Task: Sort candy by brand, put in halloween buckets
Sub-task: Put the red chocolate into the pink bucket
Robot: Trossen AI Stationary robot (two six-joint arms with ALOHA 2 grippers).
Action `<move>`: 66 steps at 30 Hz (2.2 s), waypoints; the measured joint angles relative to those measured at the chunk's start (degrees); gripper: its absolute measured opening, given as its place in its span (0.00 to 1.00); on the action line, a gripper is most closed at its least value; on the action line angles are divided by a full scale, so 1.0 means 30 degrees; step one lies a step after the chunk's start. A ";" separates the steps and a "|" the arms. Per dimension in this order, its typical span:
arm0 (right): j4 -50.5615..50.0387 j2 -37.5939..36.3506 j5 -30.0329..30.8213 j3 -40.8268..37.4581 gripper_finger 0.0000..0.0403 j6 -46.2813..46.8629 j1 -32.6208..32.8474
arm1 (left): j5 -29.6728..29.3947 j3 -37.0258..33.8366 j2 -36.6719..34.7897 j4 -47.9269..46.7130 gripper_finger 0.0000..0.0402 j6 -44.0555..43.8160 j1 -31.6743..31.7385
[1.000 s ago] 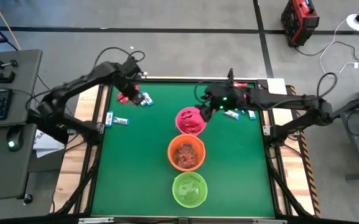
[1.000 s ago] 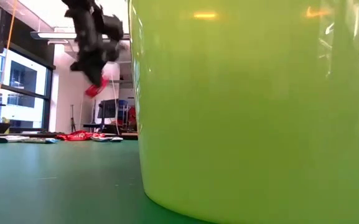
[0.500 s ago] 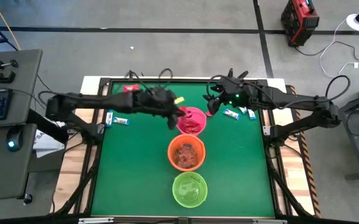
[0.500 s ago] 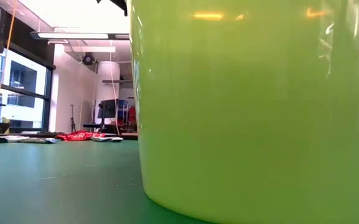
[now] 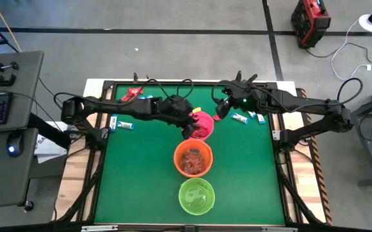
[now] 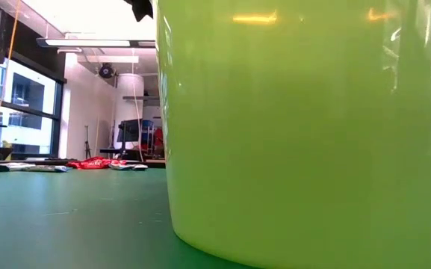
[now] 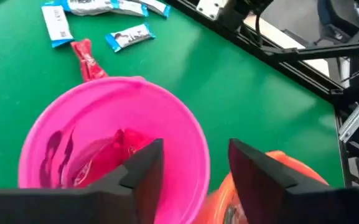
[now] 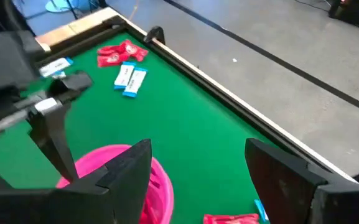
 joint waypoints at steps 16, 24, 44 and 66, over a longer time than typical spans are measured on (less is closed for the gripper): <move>-0.1701 0.2168 -0.4983 -0.4041 0.63 0.9963 -0.6790 | -0.2072 -0.1172 -0.3682 -0.5525 0.56 0.1410 0.3784; 0.0984 0.5190 -0.6646 -0.5406 0.63 1.1663 -0.7955 | -0.3339 -0.3240 -0.7894 -0.5207 0.56 0.1642 0.5413; 0.2501 0.9173 -0.6868 -0.5377 0.52 1.5030 -0.6990 | -0.3917 -0.7023 -1.0688 -0.5105 0.56 0.0101 0.5056; 0.2686 -0.0663 -0.3954 -0.5384 0.04 1.1865 -0.4586 | -0.3851 -0.7016 -1.0681 -0.3133 0.56 0.0451 0.6652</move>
